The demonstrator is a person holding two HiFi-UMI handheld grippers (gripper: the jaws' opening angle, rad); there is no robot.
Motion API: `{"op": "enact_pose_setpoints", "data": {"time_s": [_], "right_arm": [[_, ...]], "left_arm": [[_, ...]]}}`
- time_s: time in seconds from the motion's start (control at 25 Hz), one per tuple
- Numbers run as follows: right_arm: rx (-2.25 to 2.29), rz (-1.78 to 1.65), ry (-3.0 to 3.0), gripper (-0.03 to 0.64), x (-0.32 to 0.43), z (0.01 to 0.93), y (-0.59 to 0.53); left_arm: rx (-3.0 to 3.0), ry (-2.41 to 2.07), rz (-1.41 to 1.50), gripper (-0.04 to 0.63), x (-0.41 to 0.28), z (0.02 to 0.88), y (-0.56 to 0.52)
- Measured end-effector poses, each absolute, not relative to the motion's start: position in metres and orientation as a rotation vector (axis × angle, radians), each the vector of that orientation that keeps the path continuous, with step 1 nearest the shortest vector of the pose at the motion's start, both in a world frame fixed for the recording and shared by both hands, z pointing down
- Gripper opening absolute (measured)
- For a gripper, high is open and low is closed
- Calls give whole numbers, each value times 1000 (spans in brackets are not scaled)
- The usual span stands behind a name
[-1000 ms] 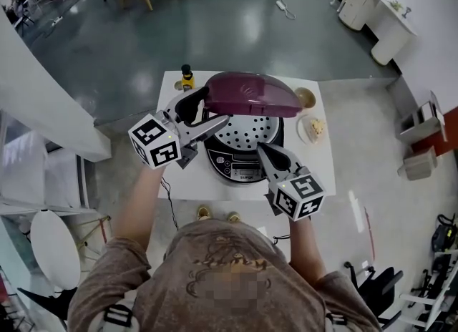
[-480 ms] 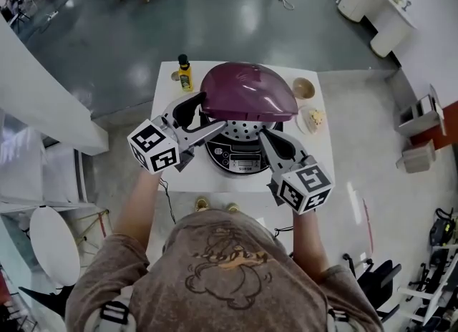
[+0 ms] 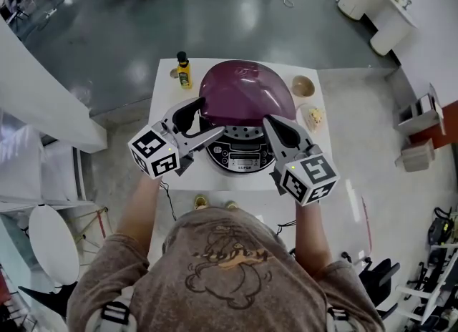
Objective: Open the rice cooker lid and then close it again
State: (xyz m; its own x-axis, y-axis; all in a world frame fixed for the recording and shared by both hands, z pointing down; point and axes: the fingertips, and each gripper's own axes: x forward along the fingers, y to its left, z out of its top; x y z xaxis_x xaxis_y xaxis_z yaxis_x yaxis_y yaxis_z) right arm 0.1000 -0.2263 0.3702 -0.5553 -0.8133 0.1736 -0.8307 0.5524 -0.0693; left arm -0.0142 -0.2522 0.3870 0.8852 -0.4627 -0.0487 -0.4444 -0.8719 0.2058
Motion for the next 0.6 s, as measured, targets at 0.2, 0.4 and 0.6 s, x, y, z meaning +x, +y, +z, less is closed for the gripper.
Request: {"op": "enact_pose_setpoints", "data": {"time_s": [0.2,0.4,0.6], "right_arm": [[1418,233,-2609,3,101,386,-232],[1399,260,-2578,3,101,400,-232],[1374,271,-2567,5,97,410,-229]], "left_arm": [[2847,-696,-144,379,-15,397,-247],[2840,-704,-151,379,-14,399,-246],[2823,-709,-154,380,-18,406,-244]]}}
